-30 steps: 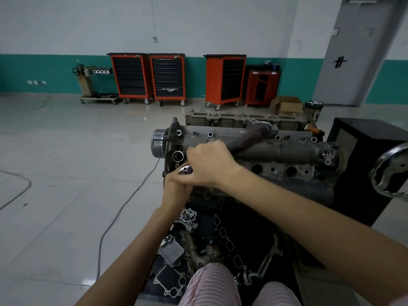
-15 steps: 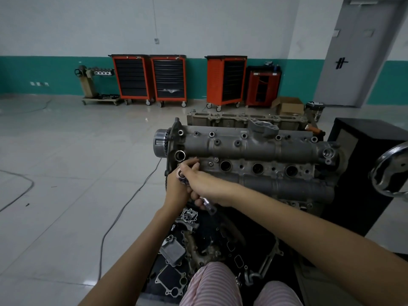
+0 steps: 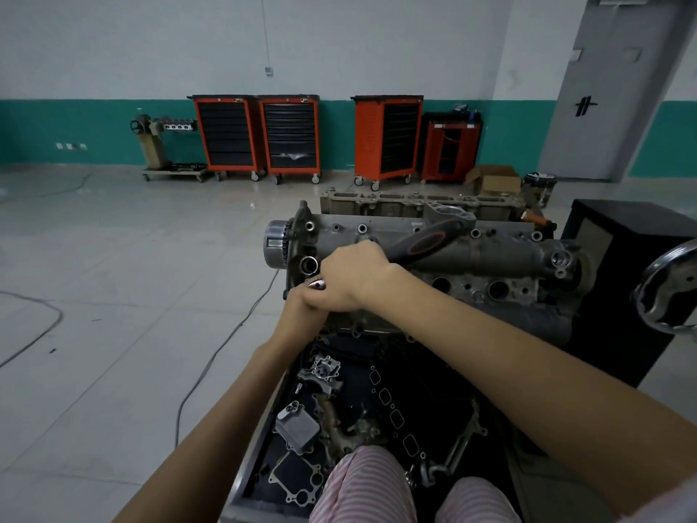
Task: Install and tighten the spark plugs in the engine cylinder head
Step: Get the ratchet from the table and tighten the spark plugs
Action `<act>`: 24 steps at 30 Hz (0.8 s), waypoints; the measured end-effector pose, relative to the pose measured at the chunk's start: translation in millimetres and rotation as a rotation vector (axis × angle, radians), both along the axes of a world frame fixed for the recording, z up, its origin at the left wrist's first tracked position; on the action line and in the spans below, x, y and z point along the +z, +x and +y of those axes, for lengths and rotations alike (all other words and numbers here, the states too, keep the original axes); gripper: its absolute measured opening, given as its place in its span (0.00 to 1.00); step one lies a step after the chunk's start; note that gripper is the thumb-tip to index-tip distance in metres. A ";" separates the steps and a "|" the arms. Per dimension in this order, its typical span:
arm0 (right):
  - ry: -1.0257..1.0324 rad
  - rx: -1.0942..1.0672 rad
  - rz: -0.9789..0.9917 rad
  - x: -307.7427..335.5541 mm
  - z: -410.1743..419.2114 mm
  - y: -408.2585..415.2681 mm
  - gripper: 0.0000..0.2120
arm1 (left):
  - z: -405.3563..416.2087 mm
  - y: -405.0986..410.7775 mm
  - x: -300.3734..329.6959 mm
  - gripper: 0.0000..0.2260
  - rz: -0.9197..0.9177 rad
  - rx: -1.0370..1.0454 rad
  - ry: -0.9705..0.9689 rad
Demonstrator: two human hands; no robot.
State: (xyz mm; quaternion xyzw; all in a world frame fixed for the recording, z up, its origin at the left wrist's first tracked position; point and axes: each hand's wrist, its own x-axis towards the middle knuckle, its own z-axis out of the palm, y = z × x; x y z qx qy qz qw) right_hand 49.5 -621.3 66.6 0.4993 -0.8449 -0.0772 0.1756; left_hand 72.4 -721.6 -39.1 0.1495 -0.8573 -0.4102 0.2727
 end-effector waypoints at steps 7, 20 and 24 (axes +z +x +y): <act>-0.456 -0.375 -1.348 -36.3 1.7 18.8 0.33 | 7.9 5.2 2.8 0.12 0.146 -0.145 0.203; -0.105 -0.086 0.144 -13.2 -6.4 10.1 0.26 | 4.4 -1.0 -5.2 0.18 0.007 0.080 0.067; -0.160 -0.024 0.121 -15.1 -1.8 3.1 0.26 | 6.2 -2.0 -5.7 0.17 0.043 0.043 0.105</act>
